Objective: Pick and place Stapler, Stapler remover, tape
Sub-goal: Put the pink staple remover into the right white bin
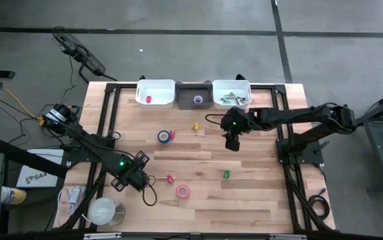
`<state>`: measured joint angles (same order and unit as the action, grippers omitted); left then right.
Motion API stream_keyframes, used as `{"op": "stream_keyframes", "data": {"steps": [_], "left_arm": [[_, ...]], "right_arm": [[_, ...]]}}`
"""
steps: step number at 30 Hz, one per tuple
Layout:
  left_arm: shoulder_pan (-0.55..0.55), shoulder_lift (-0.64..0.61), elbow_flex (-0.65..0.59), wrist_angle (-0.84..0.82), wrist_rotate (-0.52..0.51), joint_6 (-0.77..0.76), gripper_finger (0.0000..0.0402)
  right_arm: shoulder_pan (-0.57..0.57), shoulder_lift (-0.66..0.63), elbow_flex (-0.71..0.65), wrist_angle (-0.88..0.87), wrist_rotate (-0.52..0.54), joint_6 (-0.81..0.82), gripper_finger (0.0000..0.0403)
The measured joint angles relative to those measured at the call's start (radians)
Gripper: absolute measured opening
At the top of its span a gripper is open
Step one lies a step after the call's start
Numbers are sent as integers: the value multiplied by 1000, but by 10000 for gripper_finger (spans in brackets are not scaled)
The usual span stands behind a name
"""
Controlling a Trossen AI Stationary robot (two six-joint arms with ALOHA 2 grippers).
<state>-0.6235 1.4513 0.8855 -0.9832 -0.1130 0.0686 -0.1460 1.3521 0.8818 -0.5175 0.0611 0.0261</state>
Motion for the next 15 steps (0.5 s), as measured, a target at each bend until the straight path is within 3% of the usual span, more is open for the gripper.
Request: {"op": "stream_keyframes", "data": {"steps": [6, 15], "left_arm": [[0, 0, -58, -3, 32, -101, 247], [1, -1, -58, 52, 32, -108, 247]], "right_arm": [[17, 0, 0, 3, 3, 0, 181], [16, 0, 0, 7, 16, 4, 181]]}}
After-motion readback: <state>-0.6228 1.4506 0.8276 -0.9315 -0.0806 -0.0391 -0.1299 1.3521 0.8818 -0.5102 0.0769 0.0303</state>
